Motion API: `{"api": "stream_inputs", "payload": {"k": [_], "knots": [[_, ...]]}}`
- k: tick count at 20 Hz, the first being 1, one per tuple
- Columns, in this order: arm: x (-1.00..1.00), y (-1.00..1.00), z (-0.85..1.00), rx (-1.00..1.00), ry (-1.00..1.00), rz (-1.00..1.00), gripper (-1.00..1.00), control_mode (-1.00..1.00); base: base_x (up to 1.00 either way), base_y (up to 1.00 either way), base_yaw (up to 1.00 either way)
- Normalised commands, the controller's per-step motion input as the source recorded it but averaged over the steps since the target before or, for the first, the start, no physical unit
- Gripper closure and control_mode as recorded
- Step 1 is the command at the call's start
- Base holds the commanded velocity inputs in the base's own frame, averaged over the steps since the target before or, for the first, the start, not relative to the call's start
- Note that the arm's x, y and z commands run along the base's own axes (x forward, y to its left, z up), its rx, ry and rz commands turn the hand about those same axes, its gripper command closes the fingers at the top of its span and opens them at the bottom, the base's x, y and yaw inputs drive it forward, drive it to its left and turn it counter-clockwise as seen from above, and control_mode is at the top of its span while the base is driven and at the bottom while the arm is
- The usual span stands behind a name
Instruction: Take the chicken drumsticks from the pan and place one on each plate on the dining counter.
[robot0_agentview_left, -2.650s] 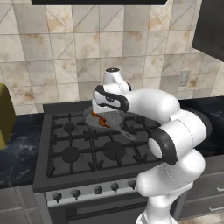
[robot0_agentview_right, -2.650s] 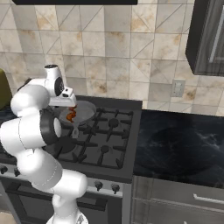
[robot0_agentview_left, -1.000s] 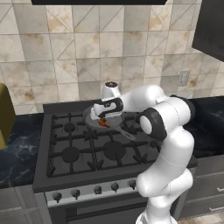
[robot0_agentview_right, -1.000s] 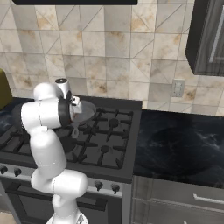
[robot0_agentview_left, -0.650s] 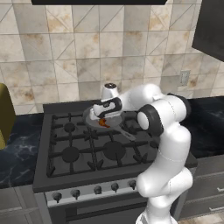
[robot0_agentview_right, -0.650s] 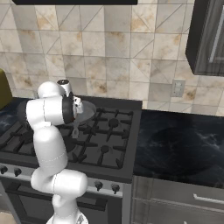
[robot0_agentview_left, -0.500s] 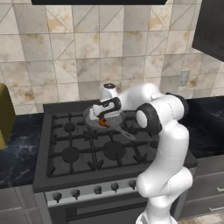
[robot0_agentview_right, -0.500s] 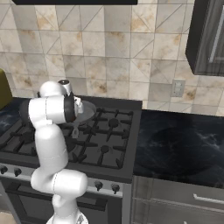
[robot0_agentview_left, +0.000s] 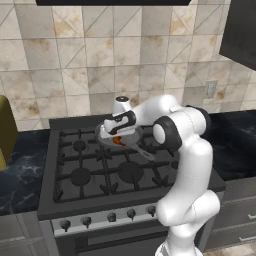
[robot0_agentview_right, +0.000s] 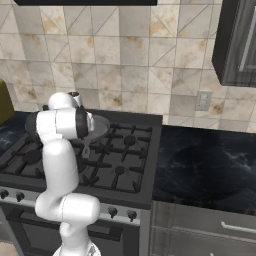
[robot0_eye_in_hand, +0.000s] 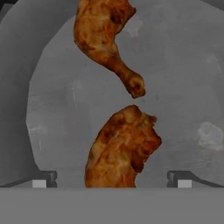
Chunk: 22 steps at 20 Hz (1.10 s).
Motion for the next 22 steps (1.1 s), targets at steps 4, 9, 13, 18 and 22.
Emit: {"api": "stream_inputs", "payload": {"k": [4,9,13,18,22], "knots": [[0.00,0.00,-0.18,0.00,0.07,0.00,-1.00,-1.00,0.00,0.00,0.00],[0.03,0.00,-0.20,0.00,0.04,0.00,-1.00,-1.00,0.00,0.00,0.00],[0.08,-0.01,-0.19,0.00,0.00,0.00,-1.00,-1.00,0.00,0.00,0.00],[0.03,0.00,-0.14,0.00,0.01,0.00,-1.00,-1.00,0.00,0.00,0.00],[0.00,0.00,-0.13,0.00,0.03,0.00,1.00,-1.00,0.00,0.00,0.00]]}}
